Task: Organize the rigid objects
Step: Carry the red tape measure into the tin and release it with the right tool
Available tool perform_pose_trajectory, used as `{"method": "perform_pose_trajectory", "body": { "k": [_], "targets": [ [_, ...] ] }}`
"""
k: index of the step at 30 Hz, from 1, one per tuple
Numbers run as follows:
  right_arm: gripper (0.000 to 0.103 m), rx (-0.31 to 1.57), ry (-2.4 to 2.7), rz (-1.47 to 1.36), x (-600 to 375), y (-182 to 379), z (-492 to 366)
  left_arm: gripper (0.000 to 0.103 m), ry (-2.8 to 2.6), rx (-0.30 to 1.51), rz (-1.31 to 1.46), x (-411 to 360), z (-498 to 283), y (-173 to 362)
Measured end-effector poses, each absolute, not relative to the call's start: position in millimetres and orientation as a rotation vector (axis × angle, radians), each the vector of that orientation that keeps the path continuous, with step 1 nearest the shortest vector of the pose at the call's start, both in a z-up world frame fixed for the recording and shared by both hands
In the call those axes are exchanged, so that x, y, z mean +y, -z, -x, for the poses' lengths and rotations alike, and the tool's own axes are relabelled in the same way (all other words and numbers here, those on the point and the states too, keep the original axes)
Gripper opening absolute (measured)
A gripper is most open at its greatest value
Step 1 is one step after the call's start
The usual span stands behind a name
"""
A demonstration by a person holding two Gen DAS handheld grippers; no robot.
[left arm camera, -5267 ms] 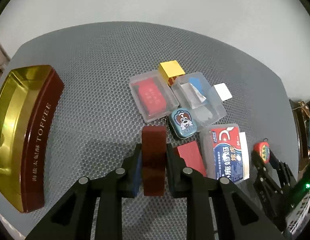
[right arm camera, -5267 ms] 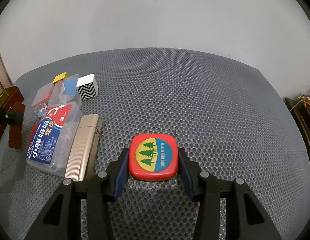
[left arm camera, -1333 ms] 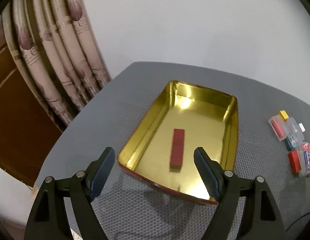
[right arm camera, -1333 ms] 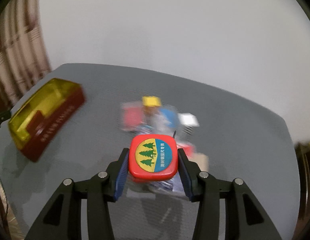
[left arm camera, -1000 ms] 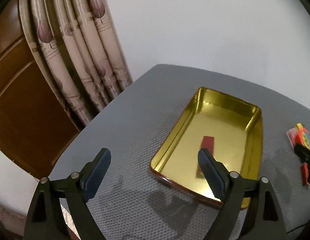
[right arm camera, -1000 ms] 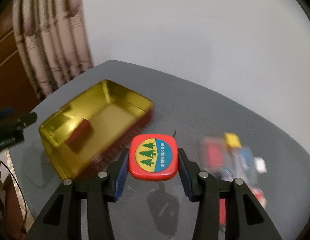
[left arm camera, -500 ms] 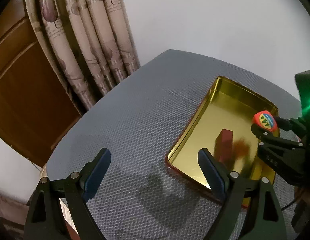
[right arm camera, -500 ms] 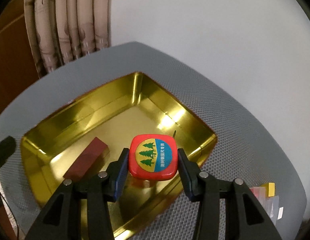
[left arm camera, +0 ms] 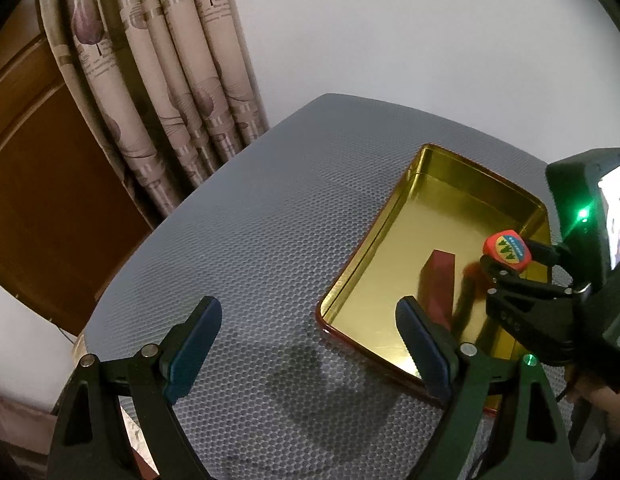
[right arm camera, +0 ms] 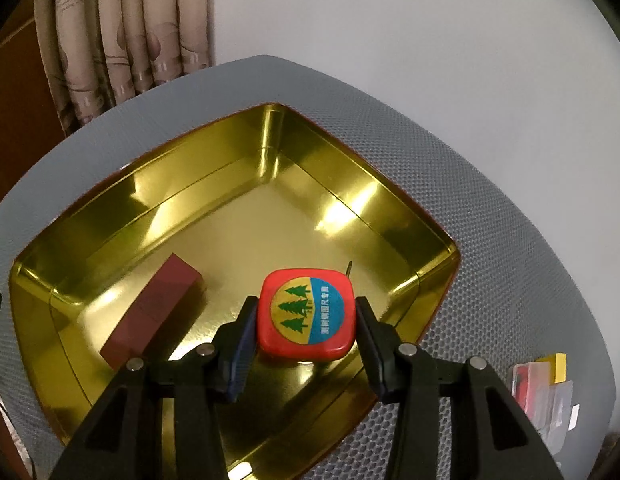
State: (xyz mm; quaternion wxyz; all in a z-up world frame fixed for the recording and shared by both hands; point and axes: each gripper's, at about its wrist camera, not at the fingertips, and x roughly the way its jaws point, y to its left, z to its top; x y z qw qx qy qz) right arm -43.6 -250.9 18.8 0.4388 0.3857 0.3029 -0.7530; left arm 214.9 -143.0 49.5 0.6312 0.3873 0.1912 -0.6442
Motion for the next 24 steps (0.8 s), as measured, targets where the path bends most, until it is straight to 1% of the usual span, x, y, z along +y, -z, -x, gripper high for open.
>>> {"method": "perform_pose_trajectory", "body": {
  "k": [9, 15, 18, 21, 24],
  "targets": [
    [0.047, 0.771, 1.88, -0.947, -237, -19, 45, 0.087, 1.475, 0.442, -0.864, -143, -216, -54],
    [0.047, 0.718, 1.88, -0.958, -223, -25, 48, 0.087, 1.482, 0.449, -0.857, -141, -215, -56],
    [0.047, 0.721, 1.865, -0.949, -221, -30, 45, 0.087, 1.482, 0.443, -0.853, -139, -214, -57],
    [0.049, 0.715, 1.878, -0.92, -224, -34, 41, 0.087, 1.487, 0.448, -0.838, -137, -215, -59],
    [0.052, 0.718, 1.876, -0.899, -220, -39, 41, 0.087, 1.48, 0.44, -0.829, -136, -216, -59]
  ]
}}
